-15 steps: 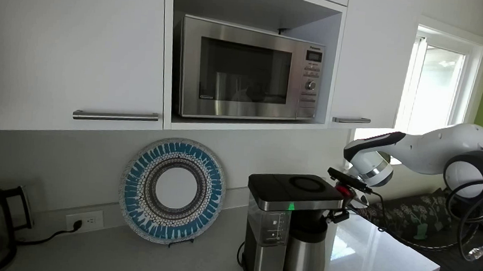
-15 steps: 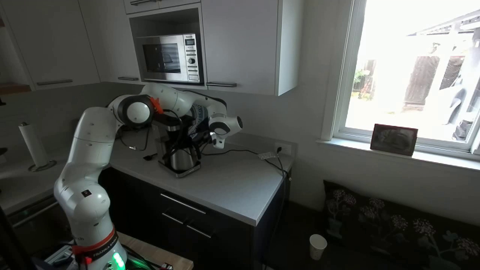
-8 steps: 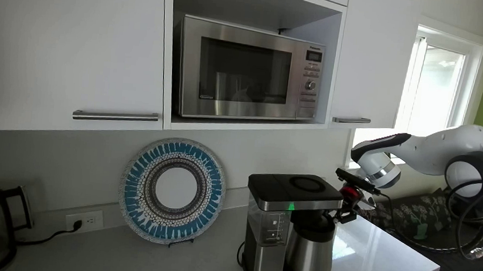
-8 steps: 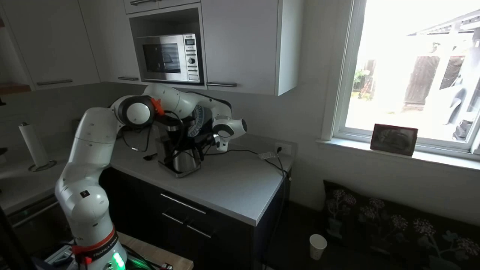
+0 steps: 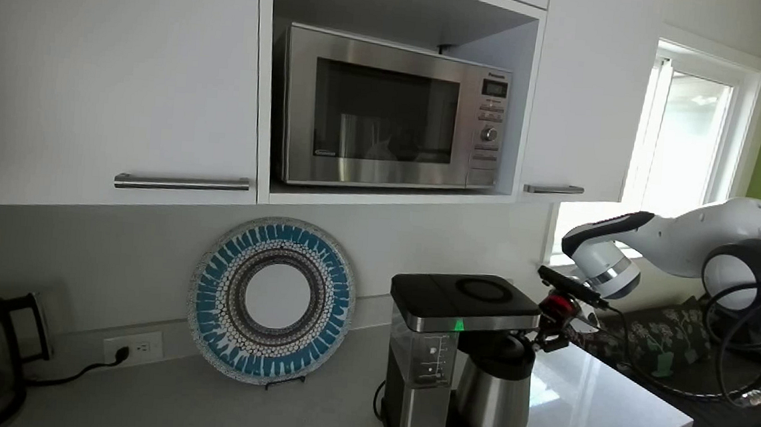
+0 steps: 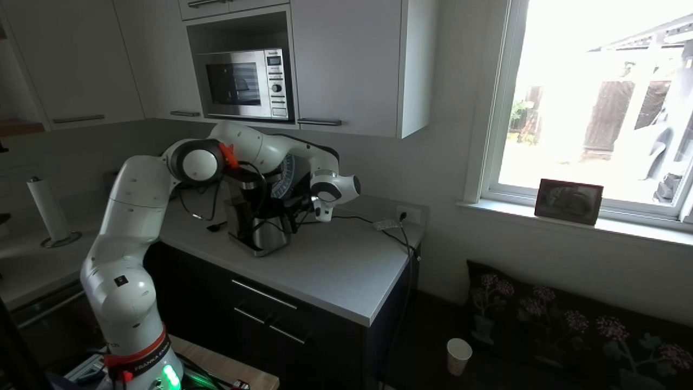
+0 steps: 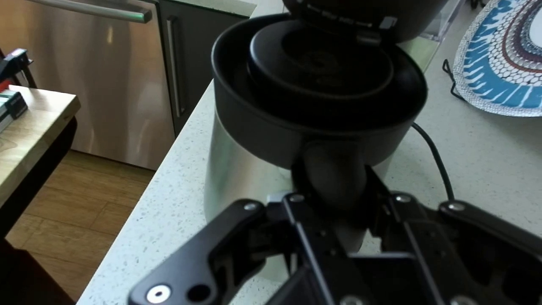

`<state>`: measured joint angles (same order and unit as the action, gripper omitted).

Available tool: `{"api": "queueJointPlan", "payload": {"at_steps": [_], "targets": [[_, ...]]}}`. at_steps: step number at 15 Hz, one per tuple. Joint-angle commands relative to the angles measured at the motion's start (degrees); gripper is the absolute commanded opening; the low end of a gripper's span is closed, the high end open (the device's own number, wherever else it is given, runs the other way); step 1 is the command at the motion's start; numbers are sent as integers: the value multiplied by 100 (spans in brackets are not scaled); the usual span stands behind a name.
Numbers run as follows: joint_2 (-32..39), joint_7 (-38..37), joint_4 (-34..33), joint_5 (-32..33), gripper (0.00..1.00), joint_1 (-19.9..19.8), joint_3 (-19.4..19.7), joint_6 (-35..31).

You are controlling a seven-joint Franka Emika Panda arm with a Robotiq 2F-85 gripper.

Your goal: Remove the kettle from the coffee maker

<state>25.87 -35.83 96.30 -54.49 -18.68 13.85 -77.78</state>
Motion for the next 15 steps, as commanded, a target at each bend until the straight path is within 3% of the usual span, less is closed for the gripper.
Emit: {"api": "queueJointPlan", "payload": {"at_steps": [1, 15], "targets": [[19, 68, -93, -272, 8, -123, 46, 349], [215, -41, -191, -579, 8, -376, 150, 753]]}}
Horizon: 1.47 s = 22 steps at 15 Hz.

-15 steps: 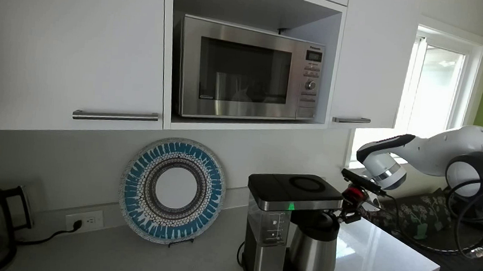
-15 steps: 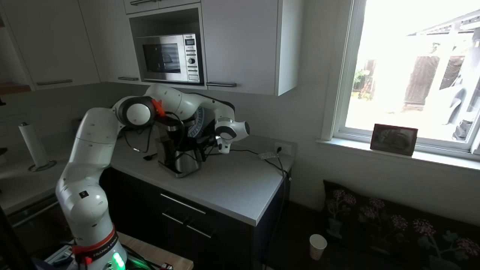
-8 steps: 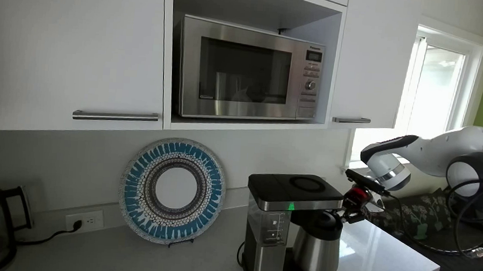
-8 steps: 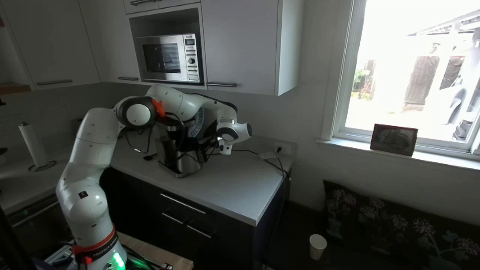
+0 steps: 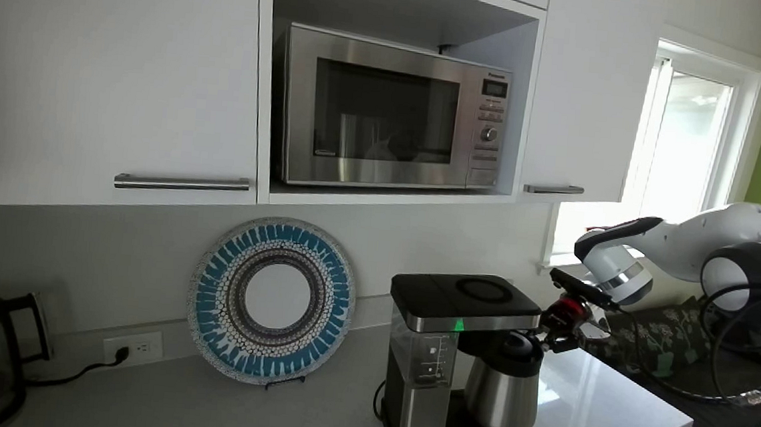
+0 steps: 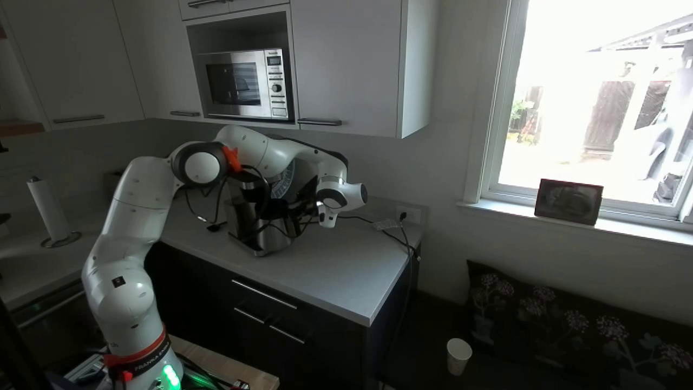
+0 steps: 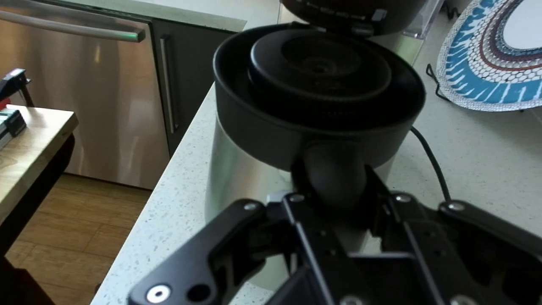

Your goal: Remove the kettle from the coffee maker

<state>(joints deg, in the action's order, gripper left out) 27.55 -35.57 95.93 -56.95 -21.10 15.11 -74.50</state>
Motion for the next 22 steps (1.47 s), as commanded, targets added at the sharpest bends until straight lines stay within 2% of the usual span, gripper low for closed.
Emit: {"api": "queueJointPlan", "payload": {"at_steps": [1, 22], "targets": [[52, -67, -152, -373, 8, -147, 34, 431], [192, -129, -336, -445, 8, -482, 275, 663]]}}
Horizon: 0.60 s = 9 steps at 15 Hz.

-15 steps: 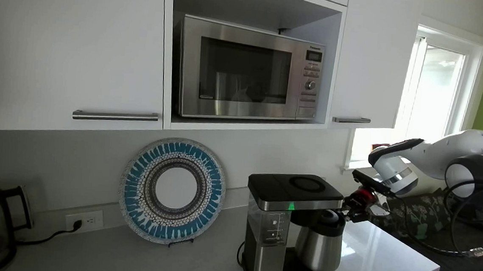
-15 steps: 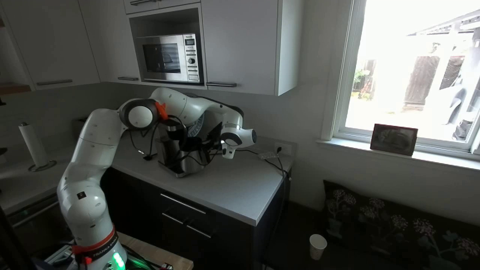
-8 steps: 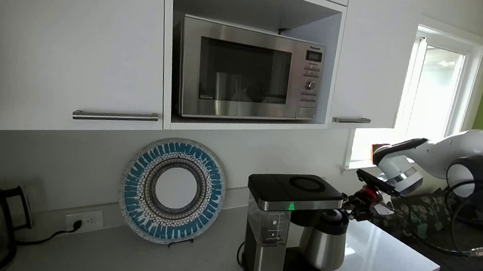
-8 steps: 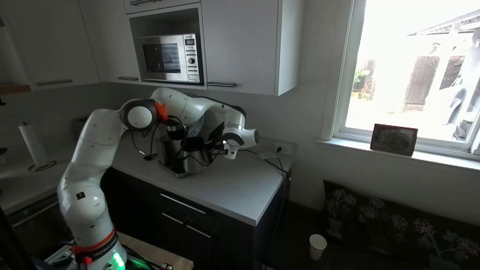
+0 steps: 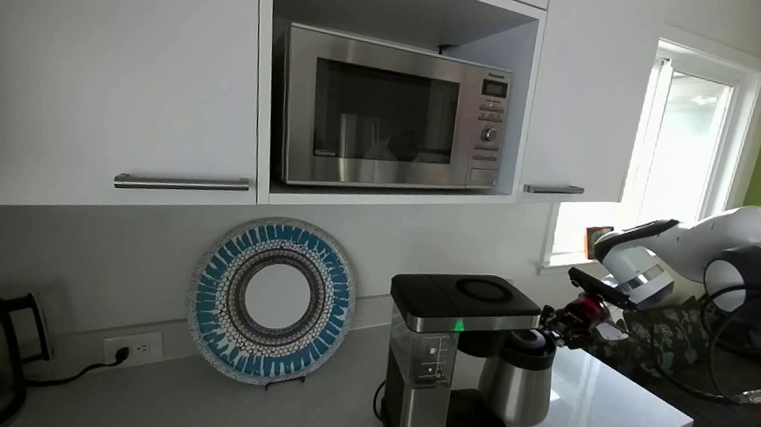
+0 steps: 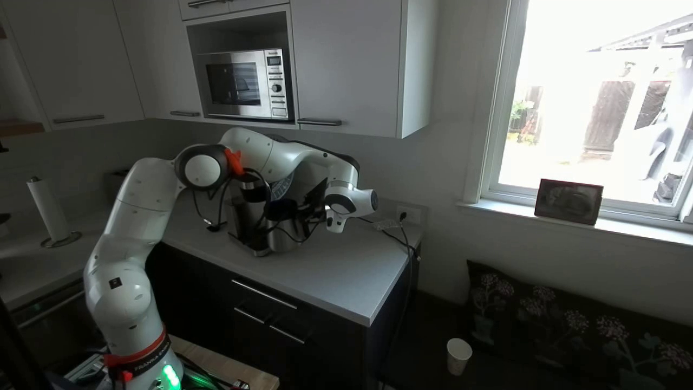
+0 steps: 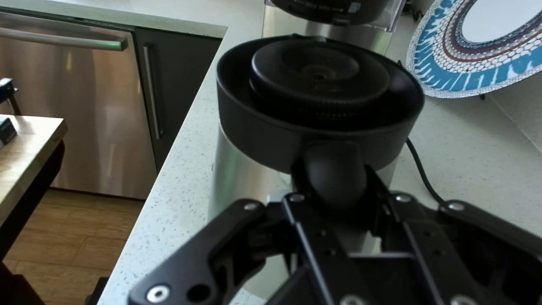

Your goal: Remove the kettle from the coffee maker

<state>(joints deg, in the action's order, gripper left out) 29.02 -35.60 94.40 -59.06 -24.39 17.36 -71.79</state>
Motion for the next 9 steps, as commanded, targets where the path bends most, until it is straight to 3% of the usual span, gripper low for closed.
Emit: {"api": "queueJointPlan", "payload": {"at_steps": [1, 9], "targets": [[51, -129, -197, -230, 8, -177, 68, 399], [143, -103, -396, -214, 8, -413, 158, 463]]}}
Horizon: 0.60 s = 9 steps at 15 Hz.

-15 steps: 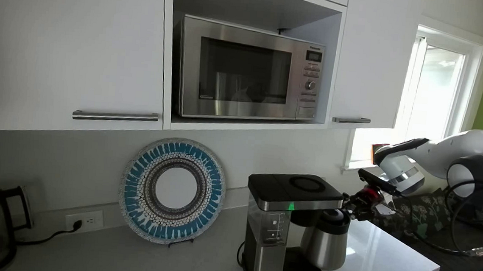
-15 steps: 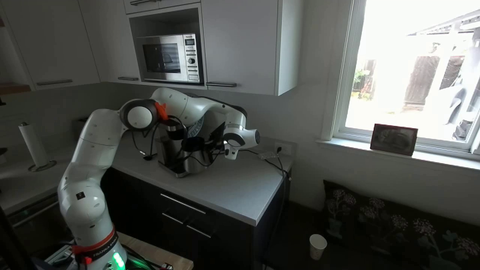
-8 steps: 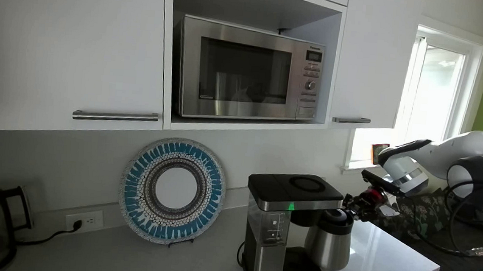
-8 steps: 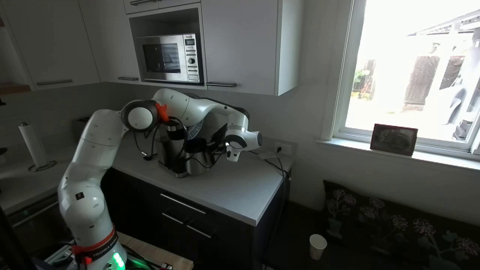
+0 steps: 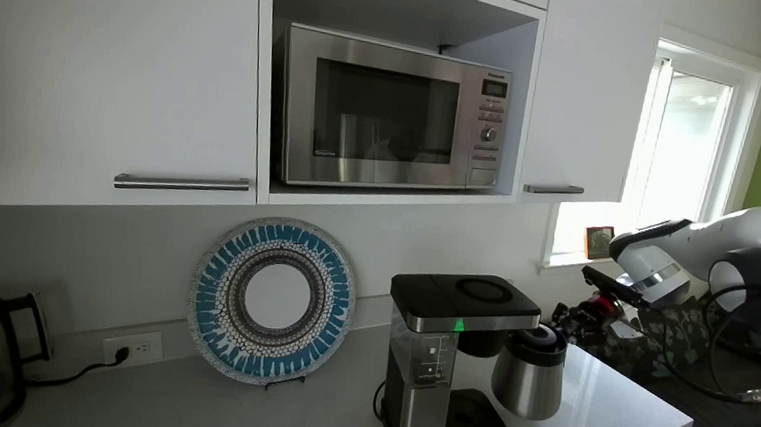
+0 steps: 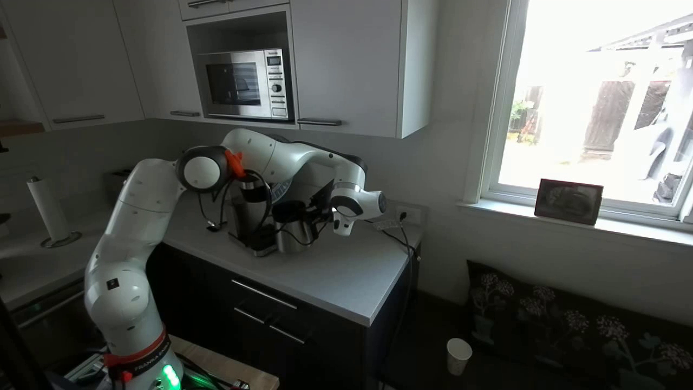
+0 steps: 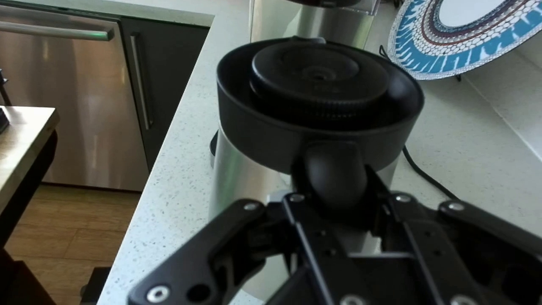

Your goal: Remove the kettle from the coffee maker

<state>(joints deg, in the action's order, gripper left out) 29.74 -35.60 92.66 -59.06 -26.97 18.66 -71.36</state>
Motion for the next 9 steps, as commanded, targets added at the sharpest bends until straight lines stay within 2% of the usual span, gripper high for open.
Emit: {"api": "queueJointPlan", "payload": {"at_steps": [1, 9], "targets": [[90, -89, -242, -203, 8, -177, 31, 433], [345, -53, -457, -44, 8, -253, 66, 489]]}}
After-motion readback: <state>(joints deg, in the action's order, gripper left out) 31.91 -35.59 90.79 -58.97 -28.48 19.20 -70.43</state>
